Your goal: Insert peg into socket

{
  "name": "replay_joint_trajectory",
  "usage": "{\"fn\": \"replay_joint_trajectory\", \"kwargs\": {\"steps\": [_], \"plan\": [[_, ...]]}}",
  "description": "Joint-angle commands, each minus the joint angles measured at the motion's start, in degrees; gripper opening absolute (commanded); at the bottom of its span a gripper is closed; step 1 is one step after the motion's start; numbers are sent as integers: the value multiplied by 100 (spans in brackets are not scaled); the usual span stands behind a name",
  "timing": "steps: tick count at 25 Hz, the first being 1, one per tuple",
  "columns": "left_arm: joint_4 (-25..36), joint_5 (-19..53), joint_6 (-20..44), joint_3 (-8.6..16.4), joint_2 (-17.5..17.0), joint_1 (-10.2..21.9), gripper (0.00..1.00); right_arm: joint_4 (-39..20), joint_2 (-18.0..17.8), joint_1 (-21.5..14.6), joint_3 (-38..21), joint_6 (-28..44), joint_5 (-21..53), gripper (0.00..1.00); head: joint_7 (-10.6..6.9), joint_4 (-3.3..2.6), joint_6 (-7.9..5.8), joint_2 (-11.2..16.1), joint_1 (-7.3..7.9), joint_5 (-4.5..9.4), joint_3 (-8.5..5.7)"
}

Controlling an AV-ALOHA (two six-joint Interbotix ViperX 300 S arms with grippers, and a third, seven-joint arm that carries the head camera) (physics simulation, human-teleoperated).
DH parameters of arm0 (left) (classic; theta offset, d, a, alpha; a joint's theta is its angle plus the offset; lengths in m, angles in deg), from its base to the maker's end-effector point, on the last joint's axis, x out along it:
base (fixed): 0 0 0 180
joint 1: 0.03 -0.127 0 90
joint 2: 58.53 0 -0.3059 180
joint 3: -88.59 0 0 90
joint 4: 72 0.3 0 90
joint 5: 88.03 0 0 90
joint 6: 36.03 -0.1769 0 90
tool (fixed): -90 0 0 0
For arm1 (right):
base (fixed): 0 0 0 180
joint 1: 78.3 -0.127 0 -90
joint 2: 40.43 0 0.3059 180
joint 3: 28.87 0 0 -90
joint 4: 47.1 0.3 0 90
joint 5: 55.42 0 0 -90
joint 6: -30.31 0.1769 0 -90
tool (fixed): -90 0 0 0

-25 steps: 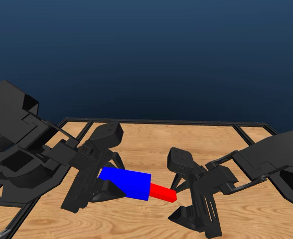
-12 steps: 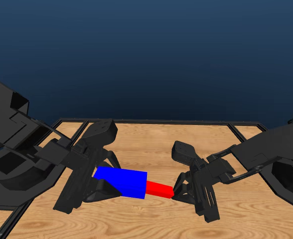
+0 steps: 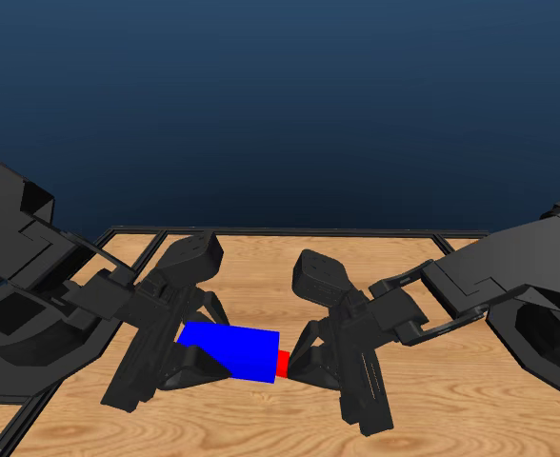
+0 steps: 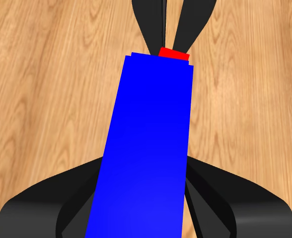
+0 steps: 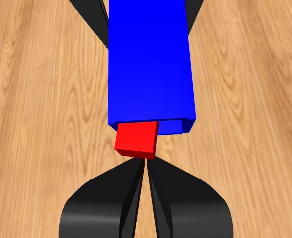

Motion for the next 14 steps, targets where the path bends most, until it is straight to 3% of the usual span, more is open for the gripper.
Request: {"fn": "replay_joint_trajectory", "kwargs": {"steps": [1, 3, 4, 8, 12, 14], "plan": [[-192, -347, -293, 127, -146, -83, 0, 3, -20, 43, -373, -152, -84, 0, -9, 5, 6, -61, 9, -53, -104], [-156, -445, -228, -52, -27, -114, 0, 46, -88, 66, -379, -195, -126, 0, -15, 6, 8, -59, 15, -56, -105], [-130, -305, -185, 146, -125, -34, 0, 64, -109, 69, -394, -206, -179, 0, -14, 6, 7, -59, 17, -57, -105], [-299, -426, -427, -1, -27, -129, 0, 92, -133, 50, -460, -209, -111, 0, -44, 5, 9, -67, 15, -64, -105], [-305, -439, -372, -16, -130, -105, 0, 231, -103, 64, -110, -76, -184, 0, -56, 11, 17, -73, 39, -86, -109], [-404, -498, -511, -45, -114, -117, 0, 476, 43, 35, 294, 35, -648, 0, -53, 13, 11, -80, 55, -98, -109]]}}
